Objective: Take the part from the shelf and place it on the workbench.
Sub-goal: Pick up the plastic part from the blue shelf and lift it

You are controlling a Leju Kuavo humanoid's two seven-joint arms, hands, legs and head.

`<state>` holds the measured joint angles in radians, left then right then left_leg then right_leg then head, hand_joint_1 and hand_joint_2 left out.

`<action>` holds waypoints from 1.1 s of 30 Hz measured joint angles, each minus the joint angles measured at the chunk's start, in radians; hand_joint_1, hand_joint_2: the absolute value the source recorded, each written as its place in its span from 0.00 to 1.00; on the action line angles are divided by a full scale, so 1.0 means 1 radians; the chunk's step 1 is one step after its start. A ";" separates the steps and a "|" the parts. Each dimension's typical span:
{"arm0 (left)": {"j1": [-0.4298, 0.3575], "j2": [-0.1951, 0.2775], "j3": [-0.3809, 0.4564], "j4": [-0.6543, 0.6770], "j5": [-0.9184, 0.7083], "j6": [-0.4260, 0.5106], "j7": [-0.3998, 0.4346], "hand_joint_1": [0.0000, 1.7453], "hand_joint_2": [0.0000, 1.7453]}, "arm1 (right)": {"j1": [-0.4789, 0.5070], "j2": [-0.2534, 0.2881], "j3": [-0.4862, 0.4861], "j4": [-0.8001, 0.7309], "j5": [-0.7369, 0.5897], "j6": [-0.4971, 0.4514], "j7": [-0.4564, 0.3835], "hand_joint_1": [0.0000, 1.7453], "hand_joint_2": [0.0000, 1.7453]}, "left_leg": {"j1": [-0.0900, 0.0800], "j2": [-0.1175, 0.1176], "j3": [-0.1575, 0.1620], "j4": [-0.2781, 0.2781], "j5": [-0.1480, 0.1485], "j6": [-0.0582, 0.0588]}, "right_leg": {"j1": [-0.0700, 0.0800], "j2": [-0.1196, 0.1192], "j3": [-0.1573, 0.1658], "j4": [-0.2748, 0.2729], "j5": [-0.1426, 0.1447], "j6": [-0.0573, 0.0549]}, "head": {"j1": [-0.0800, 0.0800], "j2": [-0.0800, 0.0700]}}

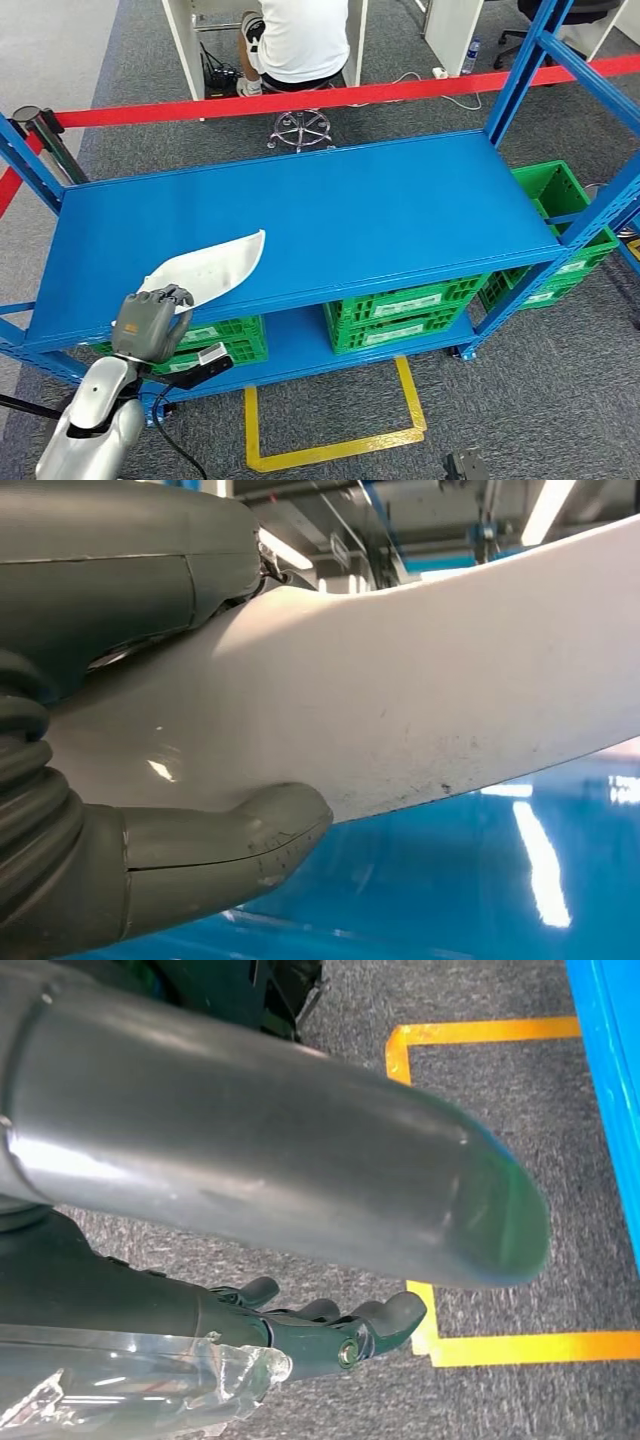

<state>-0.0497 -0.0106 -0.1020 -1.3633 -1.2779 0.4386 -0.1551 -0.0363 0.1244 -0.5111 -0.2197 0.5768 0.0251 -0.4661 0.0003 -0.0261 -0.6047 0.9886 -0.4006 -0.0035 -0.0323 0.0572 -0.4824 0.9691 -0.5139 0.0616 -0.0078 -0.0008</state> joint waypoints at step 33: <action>0.236 -0.097 -0.086 -0.333 0.041 0.151 -0.031 0.99 1.00 | 0.021 -0.004 -0.032 0.000 0.031 0.004 -0.066 0.00 0.00 | 0.000 0.022 0.088 0.039 -0.089 -0.010 | 0.012 -0.046 -0.129 0.054 0.094 -0.030 | 0.002 0.000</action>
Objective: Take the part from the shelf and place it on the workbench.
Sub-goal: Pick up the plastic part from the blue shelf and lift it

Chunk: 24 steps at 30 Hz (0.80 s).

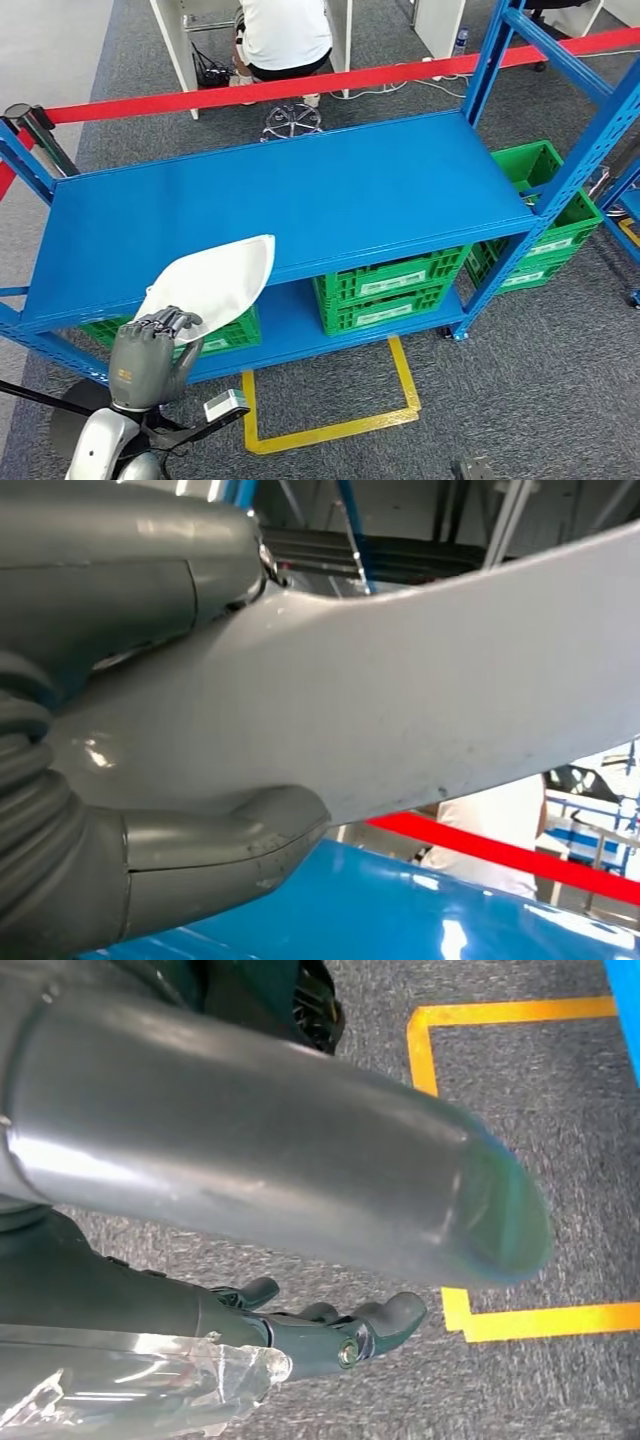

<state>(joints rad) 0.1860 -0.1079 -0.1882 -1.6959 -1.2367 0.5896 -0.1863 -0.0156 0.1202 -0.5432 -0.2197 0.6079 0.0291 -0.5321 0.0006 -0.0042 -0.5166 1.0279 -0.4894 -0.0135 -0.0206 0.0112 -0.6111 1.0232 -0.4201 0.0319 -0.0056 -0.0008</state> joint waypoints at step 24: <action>0.017 -0.010 0.000 -0.015 0.010 0.004 -0.006 0.99 1.00 | 0.004 0.002 -0.010 0.002 0.032 -0.004 -0.001 0.00 0.00 | -0.002 -0.012 -0.188 0.166 -0.035 -0.021 | -0.001 -0.020 0.080 -0.034 -0.046 -0.018 | 0.000 0.000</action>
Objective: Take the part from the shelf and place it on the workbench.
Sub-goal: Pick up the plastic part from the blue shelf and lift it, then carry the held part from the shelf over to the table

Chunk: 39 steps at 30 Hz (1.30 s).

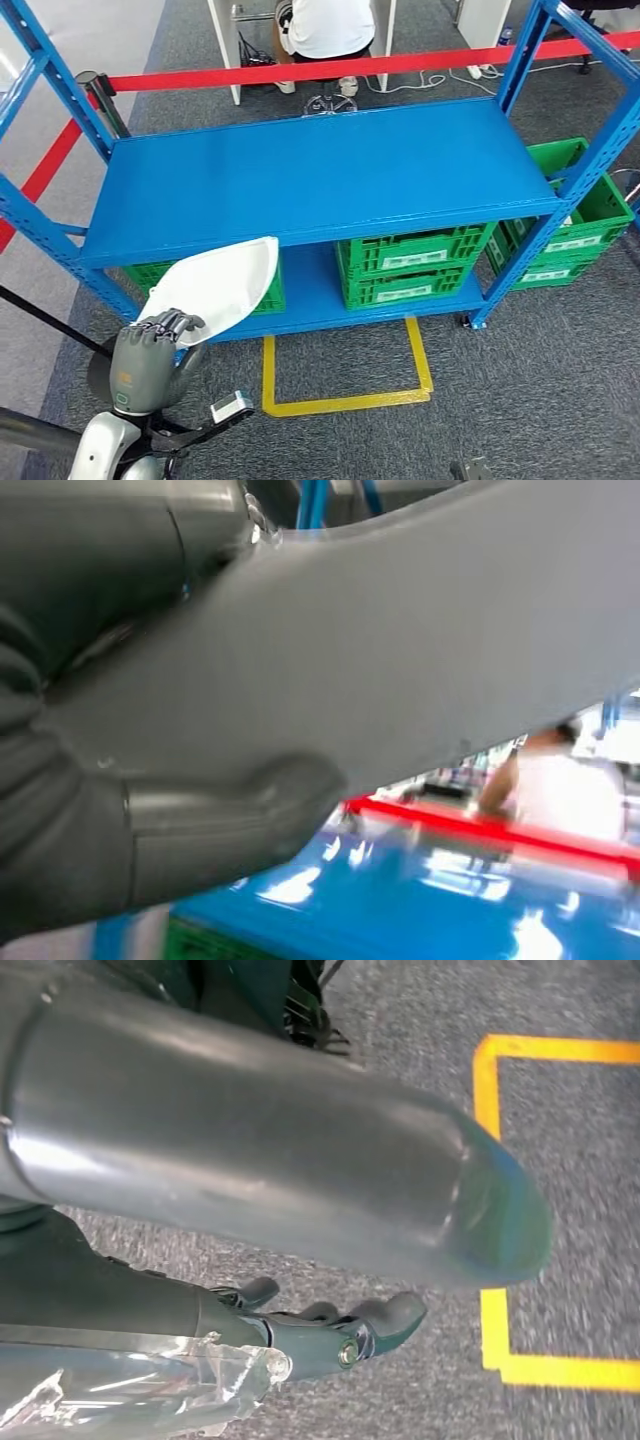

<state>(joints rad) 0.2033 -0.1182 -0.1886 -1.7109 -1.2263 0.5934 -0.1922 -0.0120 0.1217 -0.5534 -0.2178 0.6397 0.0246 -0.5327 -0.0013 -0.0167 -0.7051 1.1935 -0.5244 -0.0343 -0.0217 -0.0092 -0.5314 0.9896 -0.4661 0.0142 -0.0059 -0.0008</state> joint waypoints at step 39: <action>0.001 -0.004 0.002 -0.013 0.000 -0.004 0.003 0.99 1.00 | -0.006 0.001 -0.015 0.002 0.016 0.005 0.002 0.00 0.00 | -0.012 0.005 0.275 -0.256 0.026 0.037 | 0.013 -0.012 -0.083 0.000 0.087 0.014 | -0.003 0.000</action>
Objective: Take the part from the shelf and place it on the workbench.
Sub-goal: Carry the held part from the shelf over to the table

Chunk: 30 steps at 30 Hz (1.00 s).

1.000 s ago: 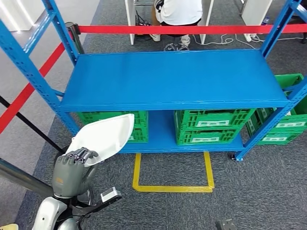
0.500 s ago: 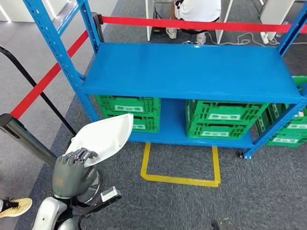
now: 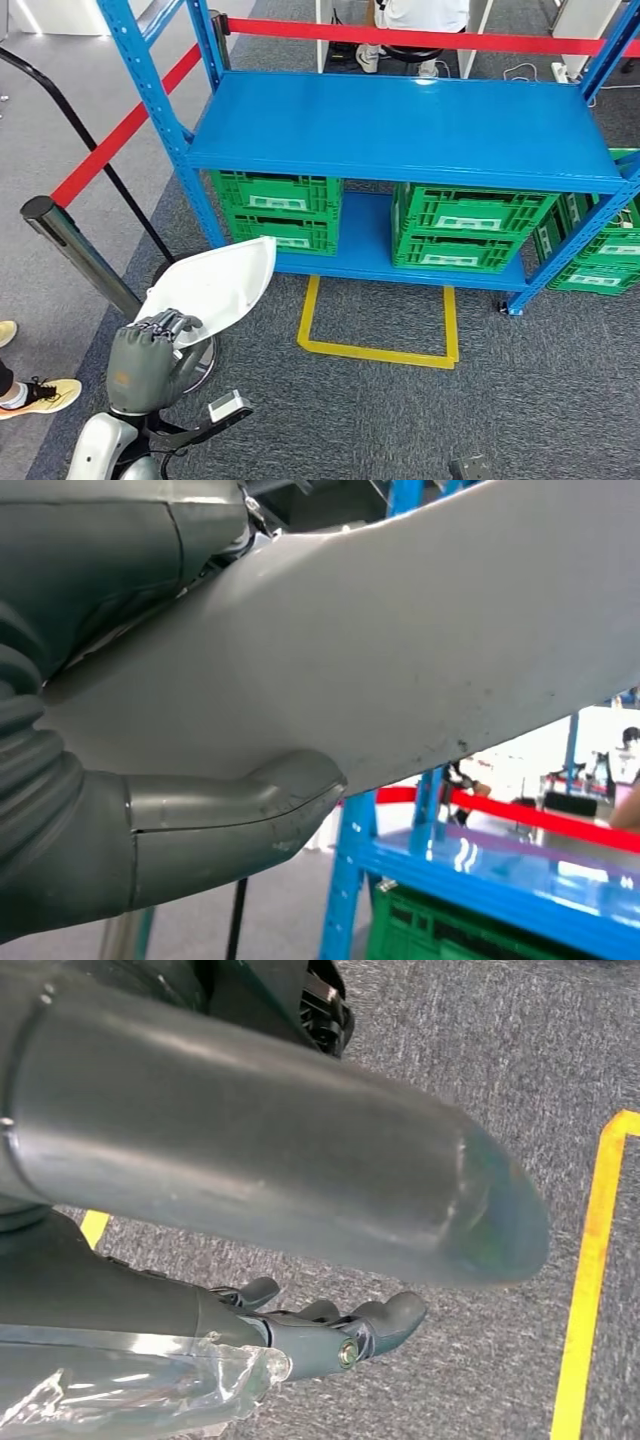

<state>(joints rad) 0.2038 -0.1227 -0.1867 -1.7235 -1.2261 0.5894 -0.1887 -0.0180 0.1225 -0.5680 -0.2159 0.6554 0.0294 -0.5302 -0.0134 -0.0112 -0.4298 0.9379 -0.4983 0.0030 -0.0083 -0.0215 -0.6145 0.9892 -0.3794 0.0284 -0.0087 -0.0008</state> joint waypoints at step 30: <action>-0.124 -0.003 -0.023 0.030 0.039 -0.036 -0.060 0.99 1.00 | 0.000 0.059 -0.094 0.000 -0.087 -0.052 -0.016 0.00 0.00 | 0.013 0.002 -0.011 0.022 -0.004 -0.025 | -0.002 0.012 -0.026 0.002 0.025 0.002 | -0.001 0.000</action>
<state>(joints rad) 0.0797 -0.1252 -0.2096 -1.6937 -1.1874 0.5532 -0.2491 -0.0179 0.1819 -0.6623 -0.2157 0.5684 -0.0223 -0.5460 -0.0002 -0.0095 -0.4403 0.9597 -0.5026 -0.0215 -0.0103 -0.0093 -0.6403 0.9910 -0.3539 0.0302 -0.0097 -0.0008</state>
